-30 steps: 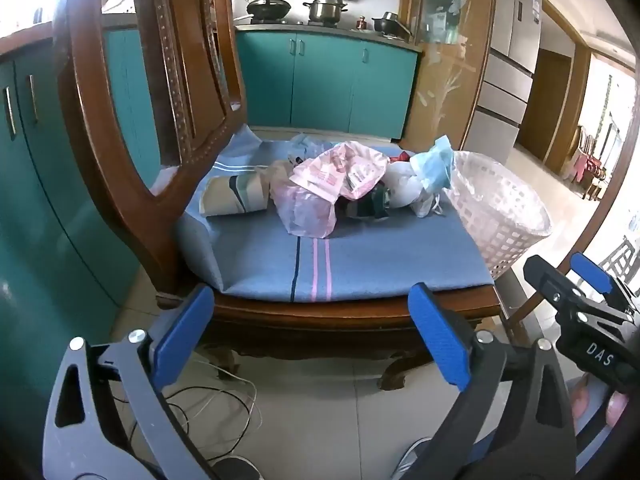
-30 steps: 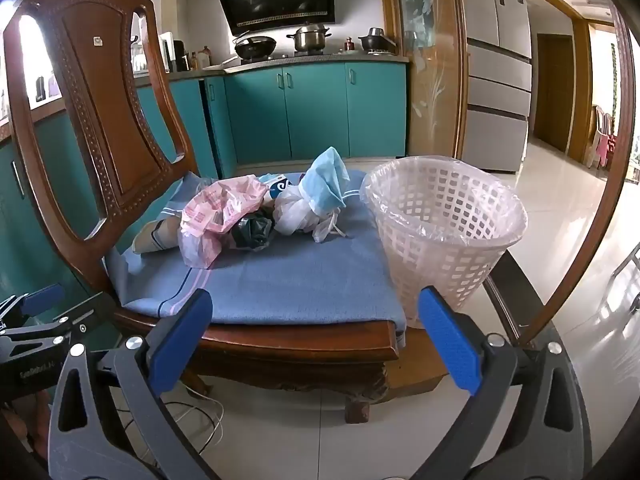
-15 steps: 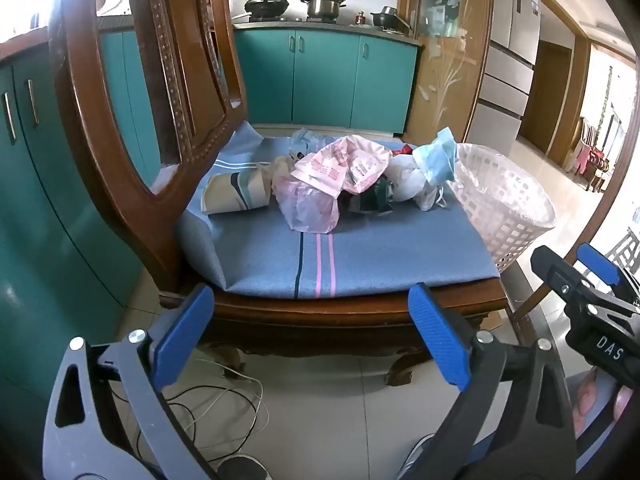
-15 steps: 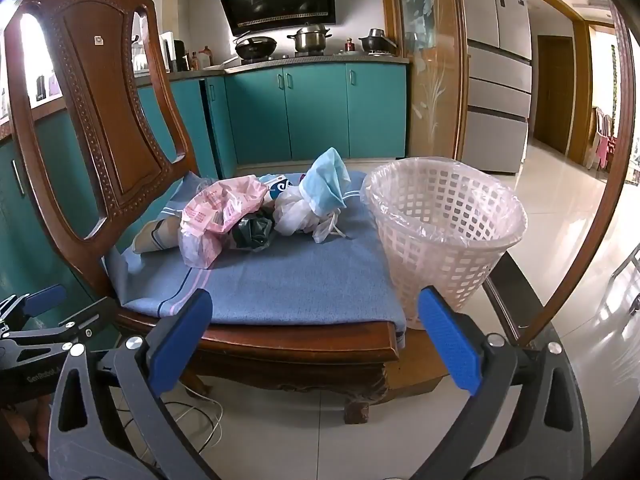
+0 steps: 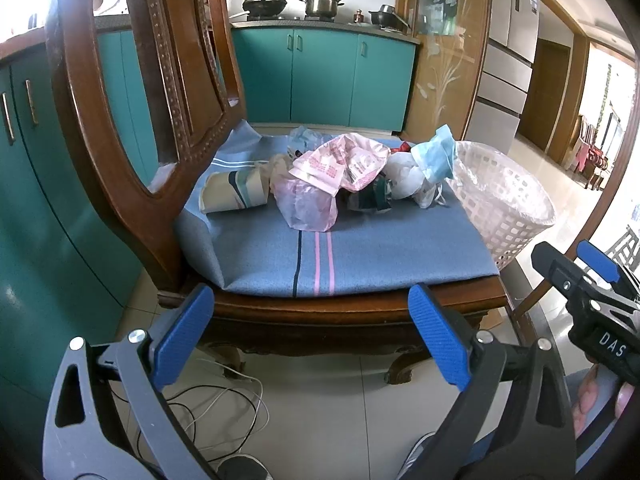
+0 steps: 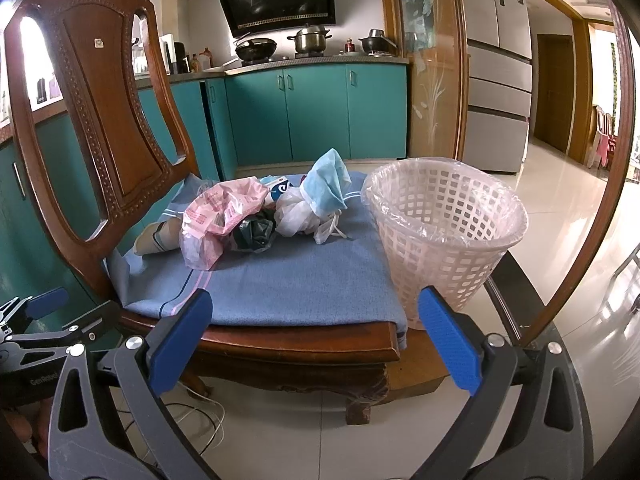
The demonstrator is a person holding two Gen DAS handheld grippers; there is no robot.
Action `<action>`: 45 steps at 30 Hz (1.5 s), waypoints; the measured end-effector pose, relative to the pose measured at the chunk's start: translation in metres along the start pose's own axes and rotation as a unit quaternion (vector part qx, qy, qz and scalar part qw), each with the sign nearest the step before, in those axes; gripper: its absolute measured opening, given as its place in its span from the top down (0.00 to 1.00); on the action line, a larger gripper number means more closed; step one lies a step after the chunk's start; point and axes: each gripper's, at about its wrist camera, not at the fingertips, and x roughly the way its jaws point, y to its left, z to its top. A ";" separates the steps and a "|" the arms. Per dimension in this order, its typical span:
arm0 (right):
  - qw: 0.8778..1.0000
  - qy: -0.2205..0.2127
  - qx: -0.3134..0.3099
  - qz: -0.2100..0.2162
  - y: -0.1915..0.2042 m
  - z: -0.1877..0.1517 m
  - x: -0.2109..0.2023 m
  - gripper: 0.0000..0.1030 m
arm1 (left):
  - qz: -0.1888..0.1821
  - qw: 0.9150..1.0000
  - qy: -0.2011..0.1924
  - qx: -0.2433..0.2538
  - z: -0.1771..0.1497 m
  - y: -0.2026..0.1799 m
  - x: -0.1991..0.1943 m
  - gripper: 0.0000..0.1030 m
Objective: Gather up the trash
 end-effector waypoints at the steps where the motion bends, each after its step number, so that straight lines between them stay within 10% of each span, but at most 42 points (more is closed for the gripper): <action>1: 1.000 -0.002 0.001 0.000 0.000 0.000 0.000 0.03 | 0.000 1.000 0.000 0.000 0.000 0.001 0.000 0.05; 45: 1.000 -0.002 0.002 0.002 -0.001 -0.001 0.000 0.03 | -0.004 1.000 -0.002 0.002 0.000 -0.006 -0.006 0.05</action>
